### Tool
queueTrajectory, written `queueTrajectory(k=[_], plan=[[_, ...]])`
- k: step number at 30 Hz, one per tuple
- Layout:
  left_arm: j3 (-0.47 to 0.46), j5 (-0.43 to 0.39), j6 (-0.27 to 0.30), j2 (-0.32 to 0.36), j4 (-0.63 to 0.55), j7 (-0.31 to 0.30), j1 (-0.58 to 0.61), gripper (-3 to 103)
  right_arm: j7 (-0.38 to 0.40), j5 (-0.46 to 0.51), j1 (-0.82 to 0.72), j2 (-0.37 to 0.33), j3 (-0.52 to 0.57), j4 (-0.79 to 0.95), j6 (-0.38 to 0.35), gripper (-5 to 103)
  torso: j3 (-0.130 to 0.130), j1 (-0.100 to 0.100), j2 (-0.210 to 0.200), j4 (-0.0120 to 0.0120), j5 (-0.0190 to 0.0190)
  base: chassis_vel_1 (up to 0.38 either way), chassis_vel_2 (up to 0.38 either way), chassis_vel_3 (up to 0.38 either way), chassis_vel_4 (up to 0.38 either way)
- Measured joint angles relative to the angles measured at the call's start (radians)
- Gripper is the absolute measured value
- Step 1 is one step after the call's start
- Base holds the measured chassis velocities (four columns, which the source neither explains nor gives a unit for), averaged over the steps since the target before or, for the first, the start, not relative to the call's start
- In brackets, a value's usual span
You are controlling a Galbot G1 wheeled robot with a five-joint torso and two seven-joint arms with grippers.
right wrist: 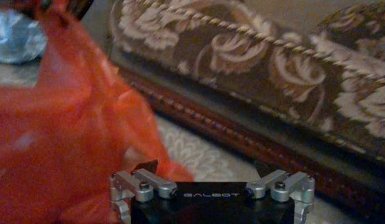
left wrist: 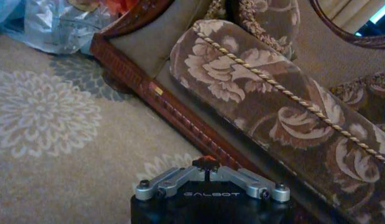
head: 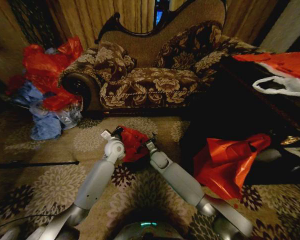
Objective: Place a garbage bag over the trash bin.
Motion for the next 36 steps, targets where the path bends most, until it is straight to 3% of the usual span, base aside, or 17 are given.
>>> queueTrajectory(k=[6,9,12,17,23,29,36], plan=[[0.005,0.0,0.0,0.001,-0.014,-0.005,0.006,0,0.001,0.005,0.021,-0.016,0.033,0.002,0.003,100,0.0,0.0,0.0,0.0001,0.0001,0.0,0.0,0.0,0.0],[0.004,0.0,0.0,0.006,-0.016,-0.007,0.008,0,0.016,0.073,0.011,-0.052,0.021,0.063,-0.018,100,0.0,0.0,0.0,-0.0001,-0.0002,0.0,0.0,0.0,0.0],[-0.002,0.0,0.0,0.009,-0.007,-0.006,0.007,0,0.082,0.267,-0.042,-0.103,-0.024,0.216,-0.139,100,0.0,0.0,0.0,-0.0001,0.0,0.0,0.0,0.0,0.0],[-0.002,0.0,0.0,0.006,-0.001,-0.005,0.003,0,0.108,0.348,-0.078,-0.128,-0.049,0.274,-0.214,100,0.0,0.0,0.0,-0.0001,-0.0001,0.0,0.0,0.0,0.0],[-0.002,0.001,0.0,0.004,0.005,-0.002,0.002,0,0.097,0.314,-0.083,-0.13,-0.07,0.259,-0.223,100,0.0,0.0,0.0,0.0,0.0,0.0,0.0,0.0,0.0],[-0.002,0.002,-0.004,0.0,0.009,0.004,0.001,0,0.047,0.151,-0.056,-0.088,-0.072,0.145,-0.193,100,0.0,0.0,0.0,-0.0001,0.0,0.0,0.0,0.0,0.0],[-0.002,0.004,-0.008,-0.001,0.009,0.006,0.001,0,0.026,0.027,-0.022,-0.046,-0.052,0.051,-0.133,100,0.0,0.0,0.0,0.0001,-0.0001,0.0,0.0,0.0,0.0]])
